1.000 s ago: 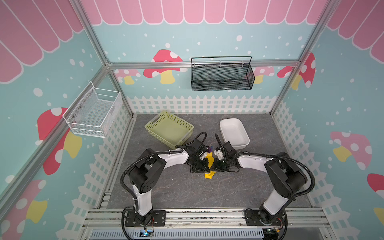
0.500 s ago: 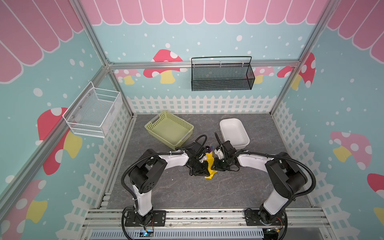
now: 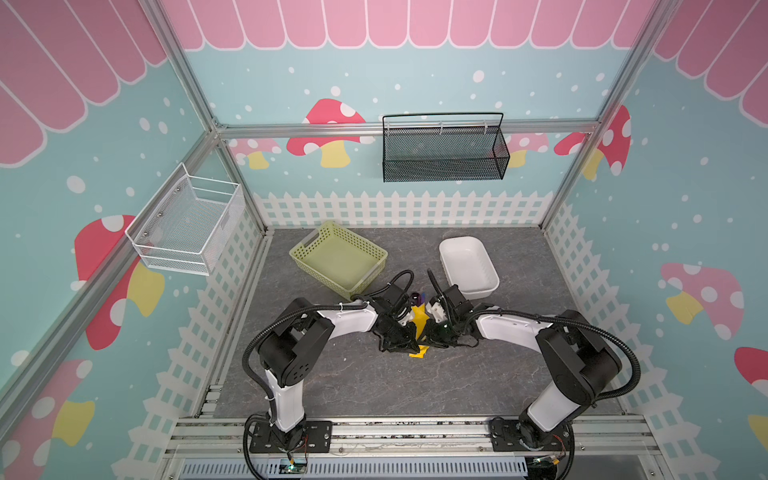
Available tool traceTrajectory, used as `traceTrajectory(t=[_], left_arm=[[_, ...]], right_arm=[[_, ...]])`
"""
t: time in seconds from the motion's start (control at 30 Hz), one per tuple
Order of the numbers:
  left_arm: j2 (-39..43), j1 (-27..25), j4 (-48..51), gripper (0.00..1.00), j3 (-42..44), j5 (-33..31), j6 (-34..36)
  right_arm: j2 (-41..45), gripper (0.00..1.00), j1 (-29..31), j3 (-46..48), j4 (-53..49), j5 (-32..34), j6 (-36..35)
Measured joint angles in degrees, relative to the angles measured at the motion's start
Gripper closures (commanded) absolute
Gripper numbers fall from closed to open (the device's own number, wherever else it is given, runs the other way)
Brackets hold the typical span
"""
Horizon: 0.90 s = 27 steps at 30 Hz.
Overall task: Place the utensils on the paper napkin and roll it up
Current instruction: 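Pull the napkin tail tight around the bundle with both grippers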
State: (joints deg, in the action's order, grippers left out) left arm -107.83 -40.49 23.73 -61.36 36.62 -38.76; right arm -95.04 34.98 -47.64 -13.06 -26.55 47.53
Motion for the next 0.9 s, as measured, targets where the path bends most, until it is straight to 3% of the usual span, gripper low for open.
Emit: traceTrajectory(t=[0.23,0.53,0.9], left_arm=[[0.04,0.24,0.02,0.87,0.09,0.02,-0.02],[2.91,1.44,0.42,0.81,0.68,-1.38,-0.74],[7.96,4.13,0.5,0.73,4.26,-4.33,-1.36]], right_arm=[[-0.98,0.74,-0.04,0.76,0.98,-0.33,0.39],[-1.95,0.81,-0.02,0.94,2.99,-1.14,0.44],[-1.97,0.82,-0.04,1.92,5.05,-1.88,0.57]])
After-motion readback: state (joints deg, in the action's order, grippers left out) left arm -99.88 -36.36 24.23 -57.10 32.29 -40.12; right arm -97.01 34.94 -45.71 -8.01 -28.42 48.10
